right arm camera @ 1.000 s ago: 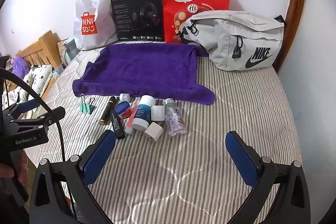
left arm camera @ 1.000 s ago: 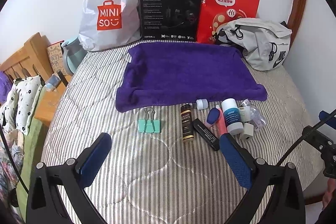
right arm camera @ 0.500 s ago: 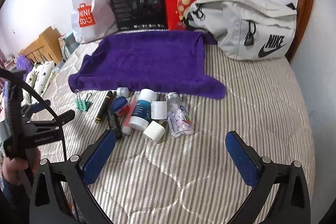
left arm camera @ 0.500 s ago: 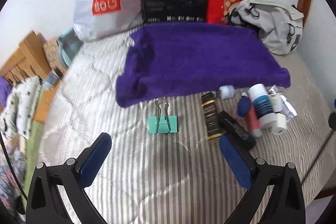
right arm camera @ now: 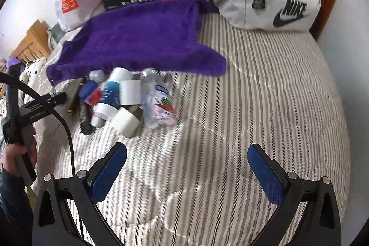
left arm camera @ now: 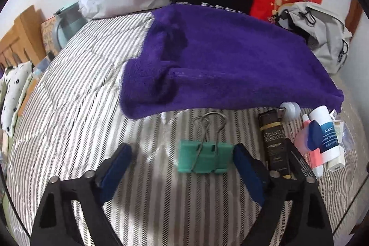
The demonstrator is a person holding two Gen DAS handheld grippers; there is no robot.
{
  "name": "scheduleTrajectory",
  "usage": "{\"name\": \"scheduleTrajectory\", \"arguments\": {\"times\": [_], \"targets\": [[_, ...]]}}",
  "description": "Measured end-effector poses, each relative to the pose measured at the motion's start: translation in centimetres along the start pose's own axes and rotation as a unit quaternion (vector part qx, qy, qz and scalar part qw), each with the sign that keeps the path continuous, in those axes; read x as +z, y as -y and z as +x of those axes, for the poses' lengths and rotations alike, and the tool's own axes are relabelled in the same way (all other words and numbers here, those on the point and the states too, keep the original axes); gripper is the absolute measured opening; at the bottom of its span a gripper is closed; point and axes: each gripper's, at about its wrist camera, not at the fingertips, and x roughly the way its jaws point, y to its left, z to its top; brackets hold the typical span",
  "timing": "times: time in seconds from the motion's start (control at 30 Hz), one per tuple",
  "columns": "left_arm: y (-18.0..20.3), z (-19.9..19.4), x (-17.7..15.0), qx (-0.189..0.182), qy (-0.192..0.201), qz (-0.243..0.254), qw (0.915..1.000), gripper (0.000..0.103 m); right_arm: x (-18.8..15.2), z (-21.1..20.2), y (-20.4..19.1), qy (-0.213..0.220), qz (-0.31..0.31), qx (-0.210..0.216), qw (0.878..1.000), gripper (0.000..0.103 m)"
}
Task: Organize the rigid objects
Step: 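Grasp the teal binder clip with the left tool while the right tool grasps the clear candy bottle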
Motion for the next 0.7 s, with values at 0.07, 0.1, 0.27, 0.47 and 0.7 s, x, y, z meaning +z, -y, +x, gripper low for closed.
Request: {"name": "scheduleTrajectory", "arguments": {"times": [0.07, 0.1, 0.27, 0.47, 0.7], "targets": [[0.5, 0.1, -0.1, 0.014, 0.005, 0.018, 0.9997, 0.078, 0.1, 0.5, 0.4, 0.002, 0.002, 0.001, 1.0, 0.102], [0.7, -0.2, -0.3, 0.006, 0.01, 0.024, 0.9996, 0.068, 0.2, 0.7, 0.5, 0.003, 0.002, 0.004, 1.0, 0.102], [1.3, -0.9, -0.7, 0.002, 0.018, 0.03, 0.9994, 0.044, 1.4, 1.7, 0.5, 0.012, -0.006, 0.024, 1.0, 0.097], [1.8, -1.0, -0.8, 0.0, 0.013, 0.036, 0.9993, 0.039, 3.7, 4.1, -1.1, 0.012, -0.047, 0.045, 0.998, 0.086], [1.9, -0.9, -0.9, 0.001, 0.013, 0.035, 0.9993, 0.039, 4.6, 7.4, -2.6, -0.005, -0.086, 0.027, 0.996, 0.073]]}}
